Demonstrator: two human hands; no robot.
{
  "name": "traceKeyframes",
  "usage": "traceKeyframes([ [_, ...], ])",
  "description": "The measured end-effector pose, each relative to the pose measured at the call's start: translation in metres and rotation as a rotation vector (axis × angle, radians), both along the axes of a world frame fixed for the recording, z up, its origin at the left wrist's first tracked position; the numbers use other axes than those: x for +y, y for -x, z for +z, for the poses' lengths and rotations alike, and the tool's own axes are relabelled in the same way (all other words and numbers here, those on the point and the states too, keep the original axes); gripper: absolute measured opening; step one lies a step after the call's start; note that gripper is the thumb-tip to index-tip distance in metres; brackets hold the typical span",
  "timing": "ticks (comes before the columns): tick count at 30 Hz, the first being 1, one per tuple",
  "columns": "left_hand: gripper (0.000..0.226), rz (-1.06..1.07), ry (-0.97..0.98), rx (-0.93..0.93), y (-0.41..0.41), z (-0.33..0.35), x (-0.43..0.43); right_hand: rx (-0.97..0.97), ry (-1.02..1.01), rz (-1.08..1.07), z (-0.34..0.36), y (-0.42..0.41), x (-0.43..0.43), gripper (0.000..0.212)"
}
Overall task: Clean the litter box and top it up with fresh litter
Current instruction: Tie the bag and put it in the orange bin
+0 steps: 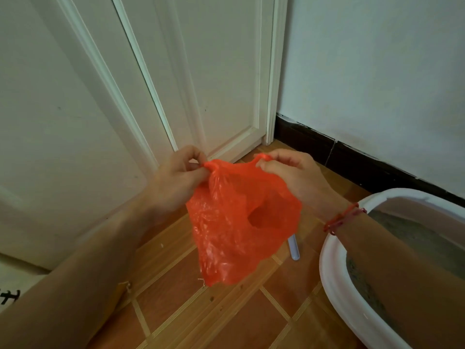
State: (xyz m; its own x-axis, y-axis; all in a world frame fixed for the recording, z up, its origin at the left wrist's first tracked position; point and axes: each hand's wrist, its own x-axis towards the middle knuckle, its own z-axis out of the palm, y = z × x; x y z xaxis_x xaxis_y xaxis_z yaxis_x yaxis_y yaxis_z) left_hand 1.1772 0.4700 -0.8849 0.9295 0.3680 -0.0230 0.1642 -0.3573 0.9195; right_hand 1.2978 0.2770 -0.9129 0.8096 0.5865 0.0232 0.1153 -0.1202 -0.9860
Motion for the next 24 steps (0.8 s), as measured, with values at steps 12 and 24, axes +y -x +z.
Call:
traceKeyframes([
  [12,0.018,0.186,-0.004,-0.036,-0.029,-0.008,-0.035,-0.168,0.191,0.244,-0.006,0.015,0.020,0.087],
  [24,0.031,-0.206,0.411,0.156,-0.017,-0.020,-0.028,0.037,0.075,0.214,-0.008,0.010,0.016,0.054],
])
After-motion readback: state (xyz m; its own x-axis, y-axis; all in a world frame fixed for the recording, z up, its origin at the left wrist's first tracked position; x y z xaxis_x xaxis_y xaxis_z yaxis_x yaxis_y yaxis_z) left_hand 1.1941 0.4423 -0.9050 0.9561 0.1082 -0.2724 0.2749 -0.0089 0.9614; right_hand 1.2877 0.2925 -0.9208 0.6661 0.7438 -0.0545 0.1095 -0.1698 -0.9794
